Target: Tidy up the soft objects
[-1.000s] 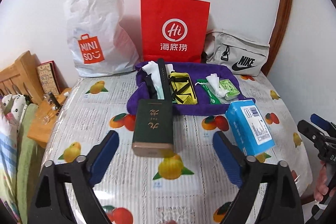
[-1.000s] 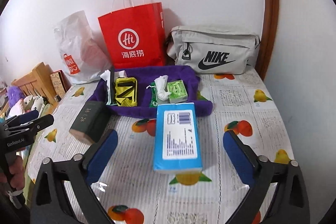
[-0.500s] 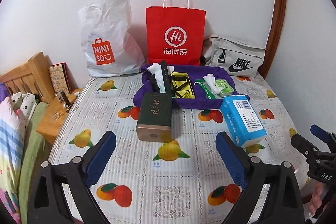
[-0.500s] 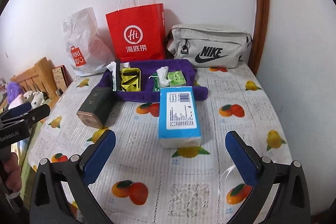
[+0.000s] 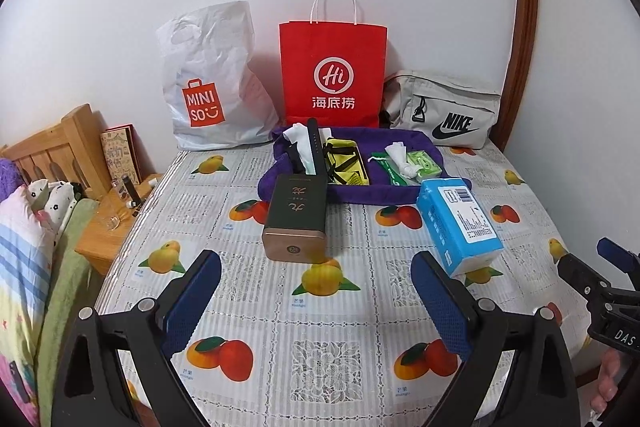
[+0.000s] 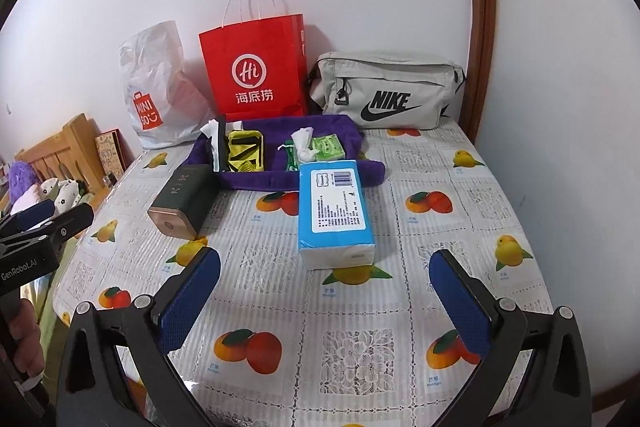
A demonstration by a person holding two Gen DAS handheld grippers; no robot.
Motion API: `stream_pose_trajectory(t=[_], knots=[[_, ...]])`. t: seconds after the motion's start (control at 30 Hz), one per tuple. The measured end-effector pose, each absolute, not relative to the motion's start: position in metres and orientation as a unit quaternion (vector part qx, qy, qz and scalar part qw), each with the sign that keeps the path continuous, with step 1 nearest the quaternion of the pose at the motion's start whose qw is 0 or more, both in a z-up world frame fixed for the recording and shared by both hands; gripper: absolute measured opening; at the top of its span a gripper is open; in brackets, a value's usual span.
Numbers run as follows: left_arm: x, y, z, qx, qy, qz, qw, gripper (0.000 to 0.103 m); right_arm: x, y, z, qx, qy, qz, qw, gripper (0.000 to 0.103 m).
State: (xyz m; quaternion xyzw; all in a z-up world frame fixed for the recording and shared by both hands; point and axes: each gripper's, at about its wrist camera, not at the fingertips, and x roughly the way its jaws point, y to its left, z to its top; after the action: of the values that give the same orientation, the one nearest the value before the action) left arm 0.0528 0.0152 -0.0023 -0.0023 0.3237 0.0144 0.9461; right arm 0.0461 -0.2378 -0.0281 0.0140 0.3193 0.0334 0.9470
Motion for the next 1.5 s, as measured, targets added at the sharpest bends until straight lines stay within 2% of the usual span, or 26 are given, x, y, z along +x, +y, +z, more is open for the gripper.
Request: stream_pose_trajectory(t=[1.5], knots=[[0.0467,0.0149,-0.0015,-0.004,0.325,0.020,0.946,0.096,0.0372,-0.2381,-0.0225,0.018,0.311,0.044,0.949,0.103]])
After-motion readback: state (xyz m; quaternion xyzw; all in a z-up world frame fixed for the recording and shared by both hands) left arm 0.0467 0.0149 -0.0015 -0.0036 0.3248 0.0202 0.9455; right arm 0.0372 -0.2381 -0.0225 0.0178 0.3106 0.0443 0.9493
